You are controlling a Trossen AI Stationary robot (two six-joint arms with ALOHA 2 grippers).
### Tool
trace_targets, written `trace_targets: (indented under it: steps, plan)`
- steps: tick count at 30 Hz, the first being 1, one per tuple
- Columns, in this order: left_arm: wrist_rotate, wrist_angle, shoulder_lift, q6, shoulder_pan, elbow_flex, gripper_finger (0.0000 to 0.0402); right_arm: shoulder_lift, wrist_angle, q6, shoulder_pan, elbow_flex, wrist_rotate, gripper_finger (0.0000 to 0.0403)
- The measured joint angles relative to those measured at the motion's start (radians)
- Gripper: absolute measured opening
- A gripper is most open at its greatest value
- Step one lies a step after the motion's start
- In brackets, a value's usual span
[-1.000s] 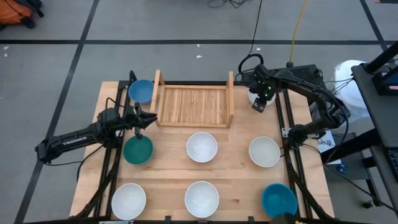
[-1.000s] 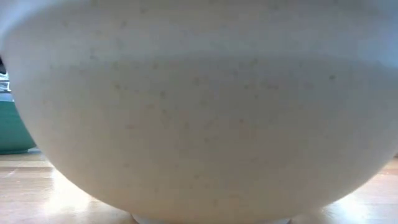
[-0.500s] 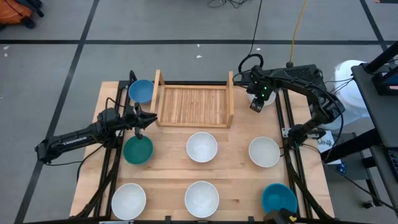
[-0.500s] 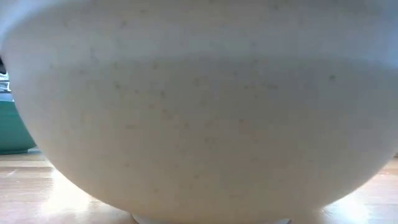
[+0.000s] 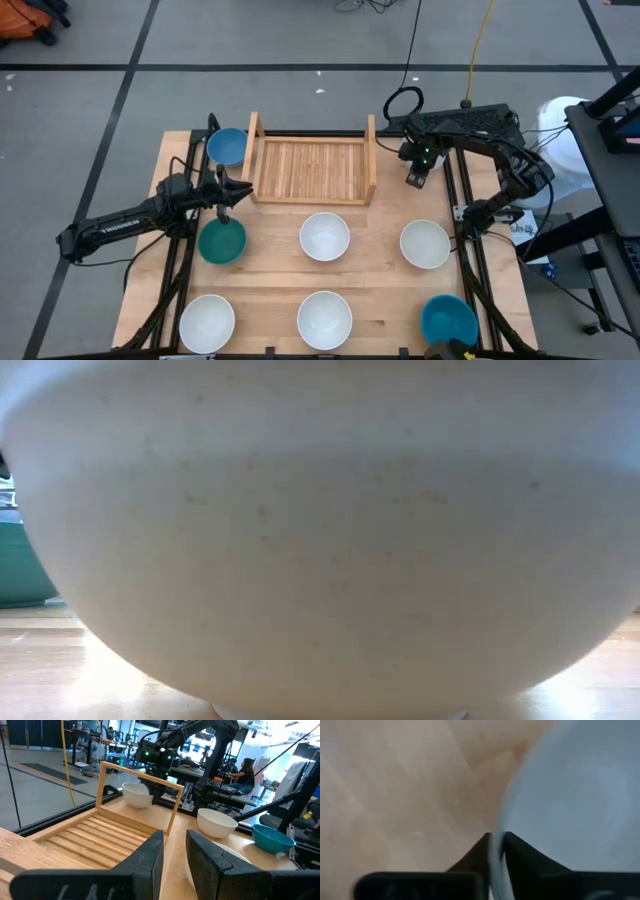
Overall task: Place and stack bowls onto a shelf
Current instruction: Put the white bowl on the shelf
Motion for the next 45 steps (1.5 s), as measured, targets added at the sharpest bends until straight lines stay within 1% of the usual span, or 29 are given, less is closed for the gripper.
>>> trace_targets:
  steps: [2, 6, 9, 15, 18, 23, 28, 33, 37, 41, 45]
  plan:
    - [0.000, 0.000, 0.000, 0.000, 0.000, 0.000, 0.0088, -0.004, 0.006, 0.001, 0.000, 0.000, 0.011, 0.0009]
    - [0.000, 0.000, 0.000, -0.001, 0.000, 0.000, 0.0088, -0.023, 0.016, -0.007, 0.000, -0.001, 0.016, 0.0004]
    - [0.000, 0.000, 0.000, -0.002, 0.000, 0.000, 0.0088, -0.060, 0.002, -0.019, 0.007, -0.001, 0.046, 0.0001]
    - [0.000, 0.000, 0.000, -0.002, 0.000, 0.000, 0.0088, -0.198, -0.098, -0.017, 0.021, 0.030, 0.072, 0.0001]
    - [0.000, 0.000, 0.000, -0.003, 0.000, 0.000, 0.0088, -0.278, -0.146, 0.011, 0.021, 0.049, 0.073, 0.0001]
    - [0.000, 0.000, 0.000, -0.005, 0.000, 0.000, 0.0088, -0.398, -0.216, 0.086, 0.027, 0.116, 0.074, 0.0000]
    - [0.000, 0.000, 0.000, -0.005, 0.000, 0.000, 0.0088, -0.459, -0.256, 0.166, 0.078, 0.240, 0.073, 0.0000]
    - [0.000, 0.000, 0.000, -0.005, 0.000, 0.000, 0.0088, -0.447, -0.249, 0.200, 0.172, 0.411, 0.069, 0.0000]
    - [0.000, 0.000, 0.000, -0.009, 0.000, 0.000, 0.0088, -0.388, -0.230, 0.205, 0.250, 0.538, 0.040, 0.0000]
    - [0.000, -0.002, 0.000, -0.027, 0.000, 0.008, 0.0088, -0.308, -0.184, 0.205, 0.322, 0.623, 0.019, 0.0000]
    - [-0.016, -0.002, 0.000, -0.016, 0.000, 0.041, 0.0088, -0.224, -0.158, 0.182, 0.376, 0.674, 0.016, 0.0000]
